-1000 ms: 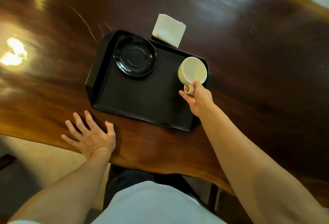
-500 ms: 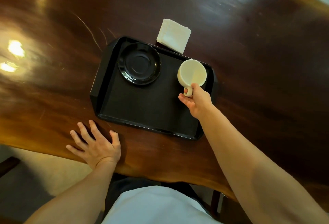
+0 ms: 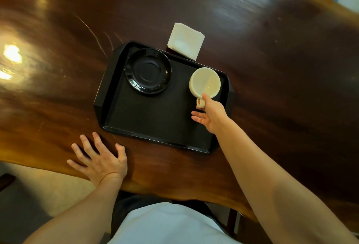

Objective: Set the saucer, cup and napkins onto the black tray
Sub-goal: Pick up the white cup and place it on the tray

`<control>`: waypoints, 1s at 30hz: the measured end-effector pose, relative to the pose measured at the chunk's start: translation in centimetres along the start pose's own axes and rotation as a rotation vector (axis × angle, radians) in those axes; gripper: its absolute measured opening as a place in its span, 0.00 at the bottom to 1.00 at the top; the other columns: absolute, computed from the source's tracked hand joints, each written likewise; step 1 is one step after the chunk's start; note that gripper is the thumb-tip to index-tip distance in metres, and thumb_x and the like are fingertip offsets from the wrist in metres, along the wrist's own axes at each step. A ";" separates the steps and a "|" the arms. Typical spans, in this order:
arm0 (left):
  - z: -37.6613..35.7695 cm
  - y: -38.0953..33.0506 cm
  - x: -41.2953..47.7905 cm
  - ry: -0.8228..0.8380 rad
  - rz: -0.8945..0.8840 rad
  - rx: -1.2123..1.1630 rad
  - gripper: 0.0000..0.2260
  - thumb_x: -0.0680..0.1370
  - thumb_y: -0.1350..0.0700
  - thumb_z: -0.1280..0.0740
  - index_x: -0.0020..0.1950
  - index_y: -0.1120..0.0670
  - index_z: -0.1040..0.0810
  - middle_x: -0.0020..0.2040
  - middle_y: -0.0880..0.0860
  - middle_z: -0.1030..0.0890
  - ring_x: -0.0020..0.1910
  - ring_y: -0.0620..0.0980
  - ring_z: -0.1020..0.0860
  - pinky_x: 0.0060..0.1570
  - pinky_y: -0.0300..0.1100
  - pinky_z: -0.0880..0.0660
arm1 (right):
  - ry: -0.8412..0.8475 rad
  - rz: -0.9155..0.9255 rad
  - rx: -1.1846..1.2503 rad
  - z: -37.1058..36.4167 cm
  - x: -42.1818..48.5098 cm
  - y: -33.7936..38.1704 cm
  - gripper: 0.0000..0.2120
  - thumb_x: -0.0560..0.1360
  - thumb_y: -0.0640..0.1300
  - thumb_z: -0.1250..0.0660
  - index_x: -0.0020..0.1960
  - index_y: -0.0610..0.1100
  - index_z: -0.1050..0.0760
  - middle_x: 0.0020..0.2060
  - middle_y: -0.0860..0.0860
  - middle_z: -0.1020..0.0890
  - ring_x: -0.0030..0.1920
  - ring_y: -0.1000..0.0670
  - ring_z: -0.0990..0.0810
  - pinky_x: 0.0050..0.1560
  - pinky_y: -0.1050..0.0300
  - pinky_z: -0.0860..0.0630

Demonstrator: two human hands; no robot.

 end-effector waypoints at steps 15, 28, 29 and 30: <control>0.3 -0.1 0.0 0.011 0.000 0.001 0.35 0.76 0.39 0.43 0.80 0.54 0.39 0.82 0.62 0.42 0.81 0.67 0.48 0.77 0.70 0.56 | 0.109 -0.032 -0.151 1.8 -0.7 0.2 0.21 0.84 0.47 0.40 0.76 0.42 0.33 0.64 0.42 0.20 0.58 0.39 0.18 0.50 0.49 0.17; 0.1 0.0 0.2 0.010 0.013 0.010 0.36 0.76 0.38 0.43 0.81 0.53 0.40 0.82 0.61 0.42 0.82 0.66 0.48 0.77 0.68 0.58 | -0.250 0.209 -0.369 4.4 1.3 7.0 0.12 0.81 0.44 0.38 0.62 0.41 0.23 0.48 0.45 0.16 0.45 0.47 0.16 0.40 0.54 0.18; 0.2 -0.1 0.3 0.012 0.014 0.011 0.36 0.76 0.38 0.43 0.81 0.53 0.39 0.82 0.61 0.42 0.82 0.66 0.48 0.77 0.68 0.58 | -0.287 0.292 -0.406 3.8 1.3 7.9 0.12 0.81 0.44 0.38 0.60 0.41 0.22 0.47 0.46 0.16 0.44 0.49 0.17 0.40 0.54 0.18; 0.1 -0.1 0.3 0.013 0.016 0.013 0.36 0.76 0.38 0.43 0.81 0.53 0.39 0.82 0.61 0.42 0.82 0.66 0.48 0.77 0.68 0.58 | -0.325 0.387 -0.468 3.0 1.2 8.9 0.11 0.81 0.44 0.38 0.59 0.42 0.22 0.47 0.47 0.17 0.44 0.49 0.19 0.41 0.54 0.19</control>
Point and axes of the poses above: each hand's wrist, its own x-axis towards the middle knuckle, its own z-axis out of the back of the hand, y = z × x, the point moved 3 cm from there along x, towards the middle knuckle
